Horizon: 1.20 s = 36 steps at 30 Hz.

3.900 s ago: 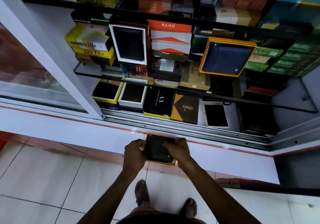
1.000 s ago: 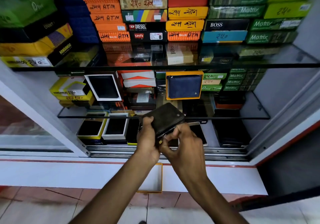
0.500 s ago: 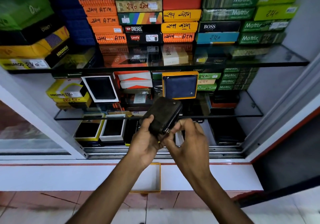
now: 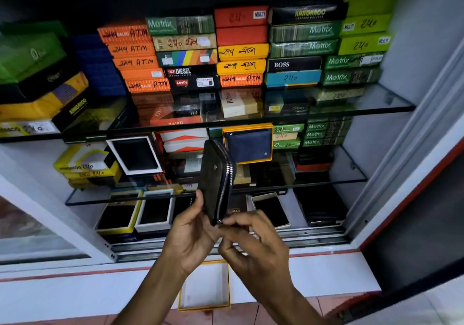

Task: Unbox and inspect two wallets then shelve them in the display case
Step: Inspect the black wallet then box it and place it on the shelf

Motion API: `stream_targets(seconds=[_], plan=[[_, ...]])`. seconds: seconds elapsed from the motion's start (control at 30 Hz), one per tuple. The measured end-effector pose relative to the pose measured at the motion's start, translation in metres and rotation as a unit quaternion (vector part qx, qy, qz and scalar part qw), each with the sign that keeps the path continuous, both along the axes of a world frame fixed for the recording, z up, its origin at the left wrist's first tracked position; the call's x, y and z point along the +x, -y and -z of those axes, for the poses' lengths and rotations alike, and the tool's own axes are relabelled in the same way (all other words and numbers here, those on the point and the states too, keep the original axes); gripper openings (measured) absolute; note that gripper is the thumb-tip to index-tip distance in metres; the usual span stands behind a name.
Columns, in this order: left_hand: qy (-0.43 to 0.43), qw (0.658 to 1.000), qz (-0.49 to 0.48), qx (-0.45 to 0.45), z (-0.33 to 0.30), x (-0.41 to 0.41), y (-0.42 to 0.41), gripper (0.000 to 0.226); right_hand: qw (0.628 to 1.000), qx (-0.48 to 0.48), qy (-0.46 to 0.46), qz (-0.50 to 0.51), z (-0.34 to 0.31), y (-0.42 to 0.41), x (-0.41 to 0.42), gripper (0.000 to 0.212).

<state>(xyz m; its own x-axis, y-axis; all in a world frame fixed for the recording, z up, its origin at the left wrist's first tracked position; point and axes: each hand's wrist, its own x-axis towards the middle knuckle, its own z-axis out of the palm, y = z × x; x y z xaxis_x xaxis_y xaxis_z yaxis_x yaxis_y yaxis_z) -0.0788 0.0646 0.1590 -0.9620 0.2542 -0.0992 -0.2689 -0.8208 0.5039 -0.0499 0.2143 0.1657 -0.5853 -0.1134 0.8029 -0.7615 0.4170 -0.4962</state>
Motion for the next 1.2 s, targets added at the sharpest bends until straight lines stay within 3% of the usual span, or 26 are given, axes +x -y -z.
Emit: stream_targets(seconds=[0.07, 0.17, 0.27, 0.37, 0.43, 0.57, 0.6, 0.77, 0.93, 1.07, 1.2], plan=[[-0.006, 0.998, -0.031, -0.045, 0.003, -0.004, 0.004, 0.050, 0.999, 0.010, -0.009, -0.040, 0.000, -0.003, 0.003, 0.013], [-0.035, 0.999, -0.016, -0.021, 0.004, -0.004, 0.007, 0.060, 0.994, 0.077, -0.046, -0.068, -0.008, -0.013, 0.006, 0.019], [-0.013, 0.999, -0.004, -0.044, 0.001, -0.006, 0.012, 0.048, 0.990, 0.097, -0.082, -0.056, -0.019, -0.021, 0.006, 0.021], [-0.067, 0.997, 0.021, -0.042, 0.006, -0.004, 0.017, 0.041, 0.990, 0.073, -0.112, -0.037, -0.029, -0.027, 0.006, 0.019], [-0.028, 0.993, 0.008, -0.116, 0.013, -0.002, 0.027, 0.039, 0.992, 0.049, -0.118, -0.012, -0.038, -0.031, 0.006, 0.030], [-0.007, 0.993, 0.098, -0.063, 0.019, 0.001, 0.045, 0.041, 0.999, 0.012, -0.017, 0.028, -0.060, -0.037, 0.003, 0.023], [0.003, 0.990, 0.101, -0.094, 0.016, 0.000, 0.051, 0.040, 1.000, -0.004, 0.014, 0.020, -0.064, -0.037, 0.003, 0.021], [-0.104, 0.945, 0.166, -0.263, -0.005, 0.002, 0.061, 0.031, 0.978, -0.078, 0.185, -0.058, -0.086, -0.040, -0.003, 0.029], [-0.113, 0.903, 0.208, -0.359, -0.024, 0.004, 0.063, 0.033, 0.926, -0.044, 0.346, -0.146, -0.093, -0.046, -0.030, 0.029], [-0.137, 0.870, 0.273, -0.387, -0.039, 0.002, 0.052, 0.037, 0.910, -0.003, 0.380, -0.164, -0.079, -0.036, -0.045, 0.029], [-0.175, 0.819, 0.301, -0.456, -0.041, 0.001, 0.037, 0.057, 0.907, 0.007, 0.387, -0.164, -0.058, -0.027, -0.056, 0.028]])
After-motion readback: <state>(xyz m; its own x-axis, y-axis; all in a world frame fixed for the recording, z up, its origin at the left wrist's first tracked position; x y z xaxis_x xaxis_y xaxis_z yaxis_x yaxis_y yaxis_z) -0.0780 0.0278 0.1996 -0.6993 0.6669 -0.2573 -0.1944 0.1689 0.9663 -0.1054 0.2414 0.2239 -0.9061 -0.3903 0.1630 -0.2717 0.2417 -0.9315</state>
